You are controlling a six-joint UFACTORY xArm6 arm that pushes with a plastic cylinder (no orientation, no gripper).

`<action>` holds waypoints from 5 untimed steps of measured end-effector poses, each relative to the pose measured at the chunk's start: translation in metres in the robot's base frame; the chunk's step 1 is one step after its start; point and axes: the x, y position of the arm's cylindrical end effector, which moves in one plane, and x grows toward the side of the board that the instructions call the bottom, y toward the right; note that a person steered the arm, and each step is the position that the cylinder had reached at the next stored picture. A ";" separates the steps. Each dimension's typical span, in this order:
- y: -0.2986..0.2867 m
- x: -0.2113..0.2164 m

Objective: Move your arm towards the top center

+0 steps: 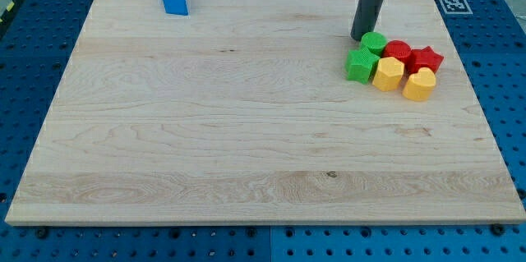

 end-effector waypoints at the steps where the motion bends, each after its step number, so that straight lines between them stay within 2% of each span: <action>1: 0.000 0.000; 4: -0.106 -0.064; 5: -0.131 -0.044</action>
